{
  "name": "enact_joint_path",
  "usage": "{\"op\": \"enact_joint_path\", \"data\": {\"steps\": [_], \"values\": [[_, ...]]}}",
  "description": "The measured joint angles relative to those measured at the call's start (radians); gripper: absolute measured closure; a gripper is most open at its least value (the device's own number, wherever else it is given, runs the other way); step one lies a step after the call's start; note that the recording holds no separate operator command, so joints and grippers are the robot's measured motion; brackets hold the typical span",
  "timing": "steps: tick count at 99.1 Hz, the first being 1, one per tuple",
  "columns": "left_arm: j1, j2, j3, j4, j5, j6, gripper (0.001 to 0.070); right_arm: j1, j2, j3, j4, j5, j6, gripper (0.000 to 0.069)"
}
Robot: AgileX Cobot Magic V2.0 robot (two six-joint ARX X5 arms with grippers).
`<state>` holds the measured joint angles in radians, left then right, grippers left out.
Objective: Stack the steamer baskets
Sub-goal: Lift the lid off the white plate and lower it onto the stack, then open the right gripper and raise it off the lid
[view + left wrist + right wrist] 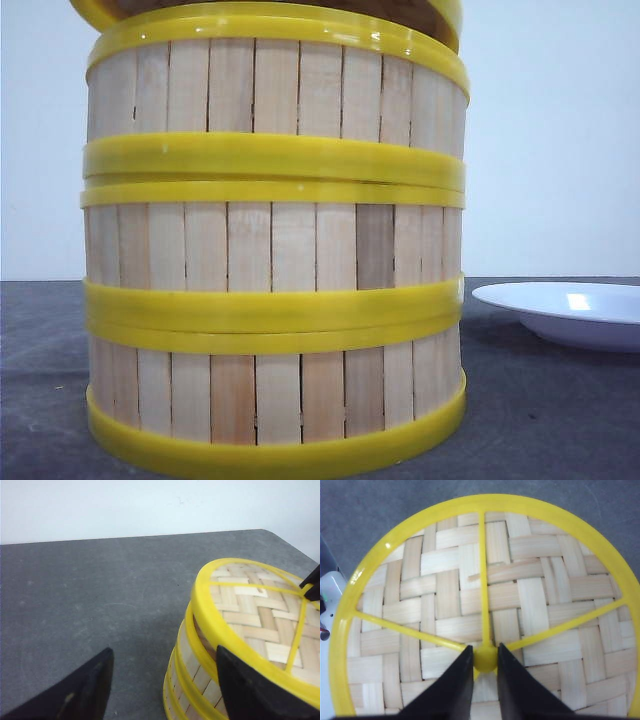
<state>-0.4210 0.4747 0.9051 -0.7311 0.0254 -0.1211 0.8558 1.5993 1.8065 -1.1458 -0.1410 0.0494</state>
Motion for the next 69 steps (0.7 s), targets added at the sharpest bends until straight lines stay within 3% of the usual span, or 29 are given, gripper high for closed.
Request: {"op": "enact_joint_path", "data": {"steps": [69], "values": [[0.000, 0.000, 0.000, -0.003, 0.000, 0.000, 0.0319, 0.001, 0.046, -0.003, -0.026, 0.031, -0.014, 0.0625]]}}
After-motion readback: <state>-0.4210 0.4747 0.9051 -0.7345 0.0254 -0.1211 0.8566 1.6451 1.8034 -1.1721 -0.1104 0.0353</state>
